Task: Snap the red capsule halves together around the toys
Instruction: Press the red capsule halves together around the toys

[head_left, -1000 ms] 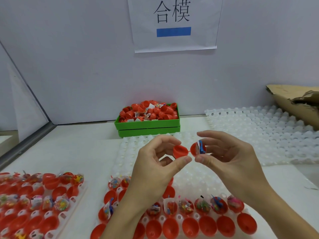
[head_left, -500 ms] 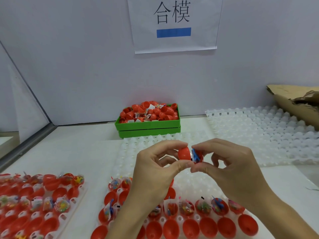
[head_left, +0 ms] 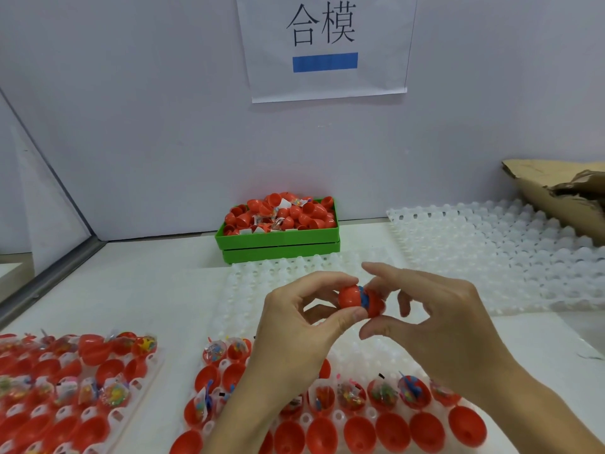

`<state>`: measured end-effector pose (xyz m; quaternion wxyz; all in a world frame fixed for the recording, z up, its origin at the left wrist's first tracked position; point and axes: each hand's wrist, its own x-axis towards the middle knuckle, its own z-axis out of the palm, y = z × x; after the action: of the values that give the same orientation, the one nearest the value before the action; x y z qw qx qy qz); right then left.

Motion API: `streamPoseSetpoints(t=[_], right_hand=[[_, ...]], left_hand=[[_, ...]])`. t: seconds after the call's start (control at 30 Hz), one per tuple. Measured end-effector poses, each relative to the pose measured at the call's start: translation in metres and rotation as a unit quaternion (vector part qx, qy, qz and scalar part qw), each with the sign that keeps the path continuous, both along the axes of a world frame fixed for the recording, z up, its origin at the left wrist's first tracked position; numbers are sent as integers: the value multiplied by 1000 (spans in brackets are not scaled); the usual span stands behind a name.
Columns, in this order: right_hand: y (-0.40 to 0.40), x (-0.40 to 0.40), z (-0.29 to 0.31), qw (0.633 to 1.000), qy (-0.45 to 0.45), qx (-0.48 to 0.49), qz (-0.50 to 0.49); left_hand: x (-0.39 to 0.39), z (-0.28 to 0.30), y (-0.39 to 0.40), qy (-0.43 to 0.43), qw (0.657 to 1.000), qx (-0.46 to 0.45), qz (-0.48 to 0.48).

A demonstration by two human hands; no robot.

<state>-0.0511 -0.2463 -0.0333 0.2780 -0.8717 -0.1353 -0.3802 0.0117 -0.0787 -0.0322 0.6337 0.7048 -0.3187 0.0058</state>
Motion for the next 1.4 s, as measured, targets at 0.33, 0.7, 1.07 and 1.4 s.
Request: streamPoseSetpoints(t=[0.33,0.7,1.07,1.4], right_hand=[[1,1,-3,998,13,66,-7],[0,-1,1,965,64,242,76],[5,2,-5,951,95,288,67],[11,3,-5,902,105,394,141]], left_hand=[[1,-1,1,4,999,9,-30],[-4,2,-3,27,999,-34,-14],[-2,-1,-5,34,998,-43,34],[0,-4,-7,49,997,-33,59]])
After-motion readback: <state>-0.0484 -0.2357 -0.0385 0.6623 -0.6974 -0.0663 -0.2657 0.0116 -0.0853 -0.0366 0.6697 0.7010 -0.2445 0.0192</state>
